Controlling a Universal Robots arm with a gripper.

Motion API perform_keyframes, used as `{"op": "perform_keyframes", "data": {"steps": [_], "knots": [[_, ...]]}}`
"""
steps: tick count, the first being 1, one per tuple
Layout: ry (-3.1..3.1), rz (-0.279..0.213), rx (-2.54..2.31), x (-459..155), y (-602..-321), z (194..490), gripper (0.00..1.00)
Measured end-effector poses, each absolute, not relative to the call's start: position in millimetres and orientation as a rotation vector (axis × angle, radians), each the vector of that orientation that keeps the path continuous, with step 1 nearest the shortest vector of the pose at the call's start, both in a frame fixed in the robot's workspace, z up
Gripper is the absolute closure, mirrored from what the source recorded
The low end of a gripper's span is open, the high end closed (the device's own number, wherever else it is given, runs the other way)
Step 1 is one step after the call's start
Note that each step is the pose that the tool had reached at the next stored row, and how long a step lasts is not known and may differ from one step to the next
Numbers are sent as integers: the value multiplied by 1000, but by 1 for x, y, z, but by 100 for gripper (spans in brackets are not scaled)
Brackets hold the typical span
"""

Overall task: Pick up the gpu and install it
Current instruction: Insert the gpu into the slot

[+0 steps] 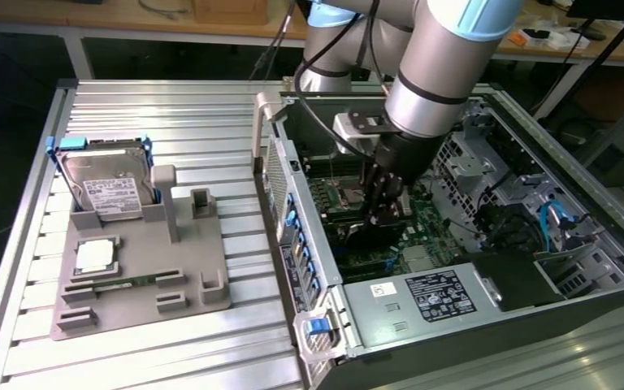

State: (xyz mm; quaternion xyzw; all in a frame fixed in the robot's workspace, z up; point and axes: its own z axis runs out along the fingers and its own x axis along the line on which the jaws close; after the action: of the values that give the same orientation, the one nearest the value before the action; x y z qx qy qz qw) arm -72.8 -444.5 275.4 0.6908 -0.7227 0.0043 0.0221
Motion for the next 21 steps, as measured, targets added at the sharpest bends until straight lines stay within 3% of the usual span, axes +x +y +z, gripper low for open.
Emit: {"op": "perform_keyframes", "data": {"steps": [4, 6, 8, 21], "knots": [[-2243, 22, 2144, -73, -444, 281, 72], [-2246, 27, 2146, -74, -444, 284, 85], [-2247, 28, 2147, -74, -444, 284, 89], [-2247, 29, 2147, -74, -444, 284, 89]]}}
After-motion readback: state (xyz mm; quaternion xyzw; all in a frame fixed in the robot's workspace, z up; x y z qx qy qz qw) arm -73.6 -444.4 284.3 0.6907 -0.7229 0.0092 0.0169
